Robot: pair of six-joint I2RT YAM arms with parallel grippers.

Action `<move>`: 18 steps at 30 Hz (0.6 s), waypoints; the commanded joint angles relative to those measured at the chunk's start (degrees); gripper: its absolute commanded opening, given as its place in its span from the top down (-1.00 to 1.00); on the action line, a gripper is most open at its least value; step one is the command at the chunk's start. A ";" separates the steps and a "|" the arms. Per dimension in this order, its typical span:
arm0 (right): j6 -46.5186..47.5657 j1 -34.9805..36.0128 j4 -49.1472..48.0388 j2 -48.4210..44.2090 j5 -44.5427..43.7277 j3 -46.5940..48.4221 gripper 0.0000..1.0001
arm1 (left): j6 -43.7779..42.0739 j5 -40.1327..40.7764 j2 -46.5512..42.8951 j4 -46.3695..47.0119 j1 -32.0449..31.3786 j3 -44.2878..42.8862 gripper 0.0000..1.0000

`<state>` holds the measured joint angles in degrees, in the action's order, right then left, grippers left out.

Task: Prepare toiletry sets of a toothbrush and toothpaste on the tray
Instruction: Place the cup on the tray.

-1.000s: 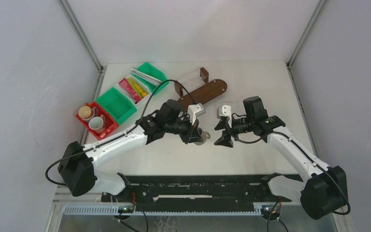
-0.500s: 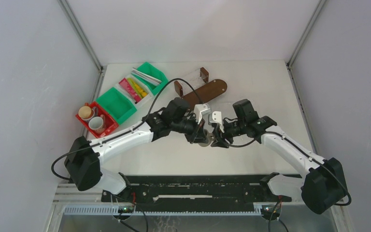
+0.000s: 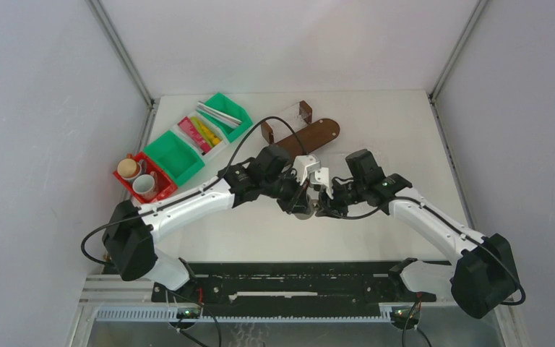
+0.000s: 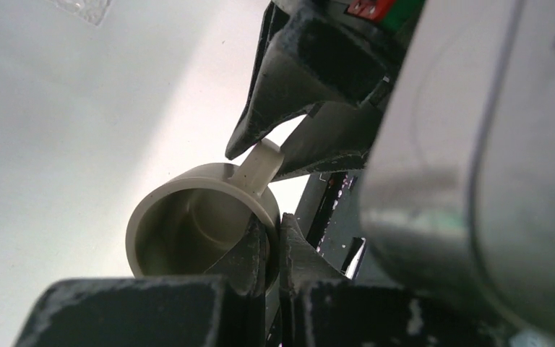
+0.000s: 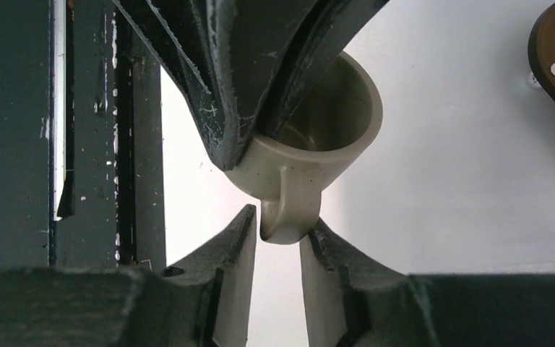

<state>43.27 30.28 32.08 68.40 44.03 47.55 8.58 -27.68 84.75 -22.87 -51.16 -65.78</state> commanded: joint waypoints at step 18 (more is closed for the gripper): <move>-6.94 0.76 -3.65 0.72 1.28 3.78 0.21 | -1.64 3.86 0.53 0.05 -1.67 -4.00 0.99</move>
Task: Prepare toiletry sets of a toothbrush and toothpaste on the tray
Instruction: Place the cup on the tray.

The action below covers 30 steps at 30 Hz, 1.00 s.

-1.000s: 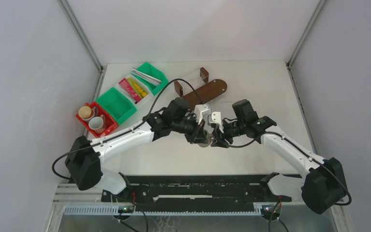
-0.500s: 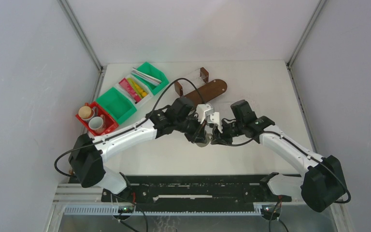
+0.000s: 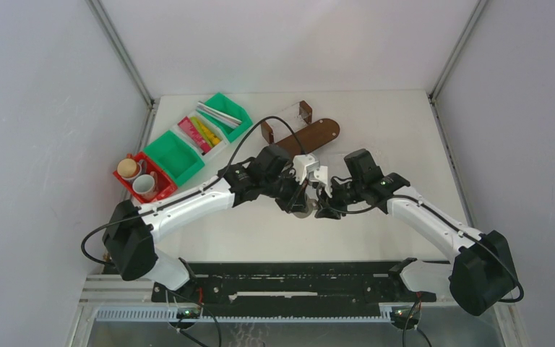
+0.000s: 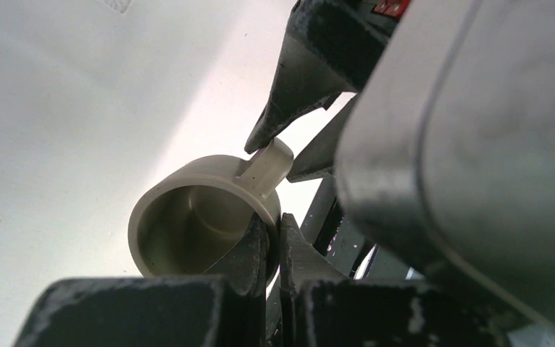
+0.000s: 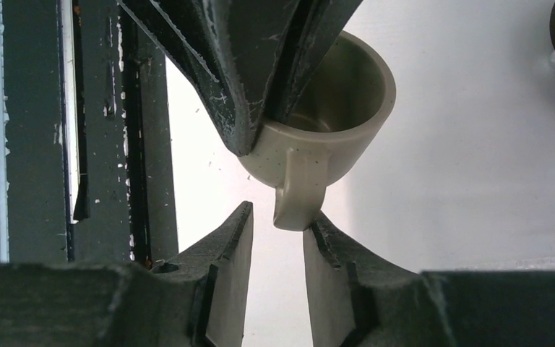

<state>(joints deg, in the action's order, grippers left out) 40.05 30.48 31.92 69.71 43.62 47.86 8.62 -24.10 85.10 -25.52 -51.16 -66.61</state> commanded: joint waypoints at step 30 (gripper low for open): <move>-4.64 -2.05 -2.70 -1.86 7.50 4.06 0.08 | 1.66 -3.93 -3.46 10.37 -0.11 1.28 0.99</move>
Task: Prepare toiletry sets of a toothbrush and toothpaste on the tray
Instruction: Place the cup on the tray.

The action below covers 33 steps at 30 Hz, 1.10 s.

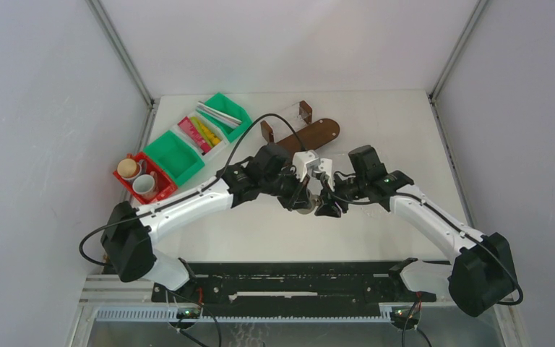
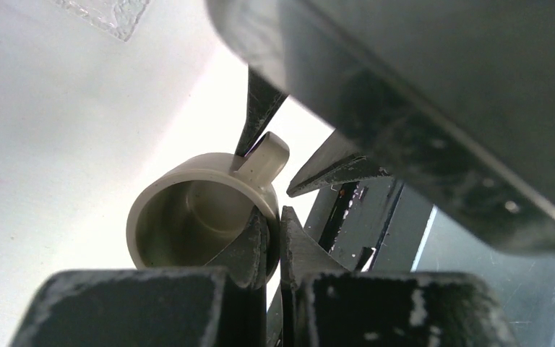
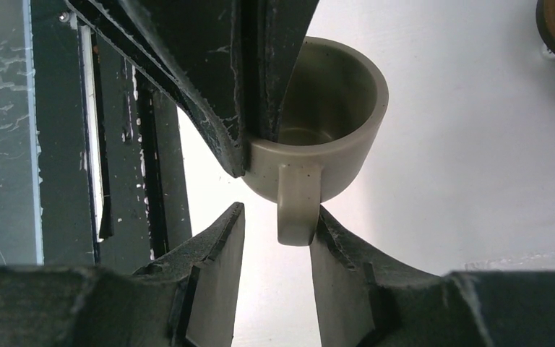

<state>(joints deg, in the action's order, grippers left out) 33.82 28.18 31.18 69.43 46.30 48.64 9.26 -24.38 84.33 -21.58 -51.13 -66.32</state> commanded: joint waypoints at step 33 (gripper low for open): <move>-2.95 -4.98 -3.88 -3.23 7.52 3.67 -0.06 | 5.27 -7.33 -5.54 12.94 2.52 7.09 0.99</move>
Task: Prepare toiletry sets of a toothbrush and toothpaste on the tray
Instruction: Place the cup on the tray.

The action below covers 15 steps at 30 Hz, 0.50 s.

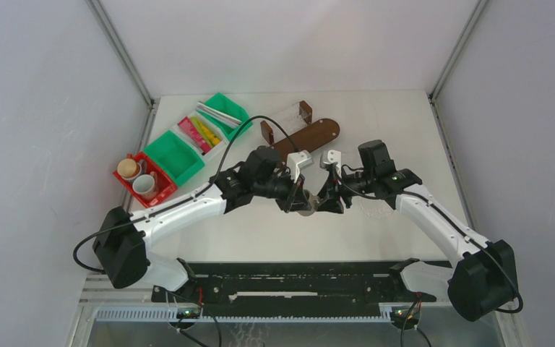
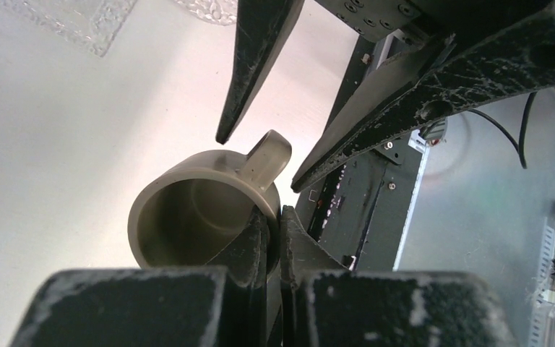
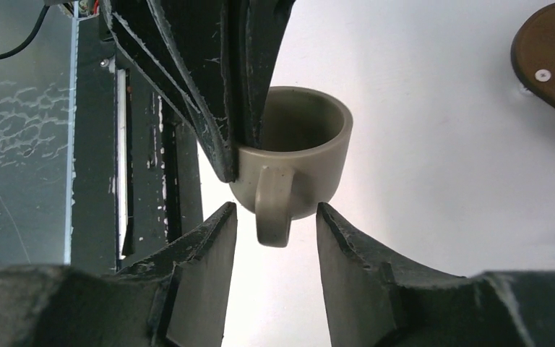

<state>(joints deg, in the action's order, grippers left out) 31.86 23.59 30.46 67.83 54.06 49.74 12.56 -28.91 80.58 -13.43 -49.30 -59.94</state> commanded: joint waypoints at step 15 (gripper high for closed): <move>-1.98 -0.44 -4.73 -2.44 -0.82 2.12 0.25 | 3.28 -4.62 0.73 4.02 0.78 -0.08 0.99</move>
<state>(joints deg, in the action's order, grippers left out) 29.82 23.46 27.92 67.29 52.64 50.02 15.09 -31.31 81.76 -11.75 -48.73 -59.90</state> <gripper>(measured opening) 0.410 0.046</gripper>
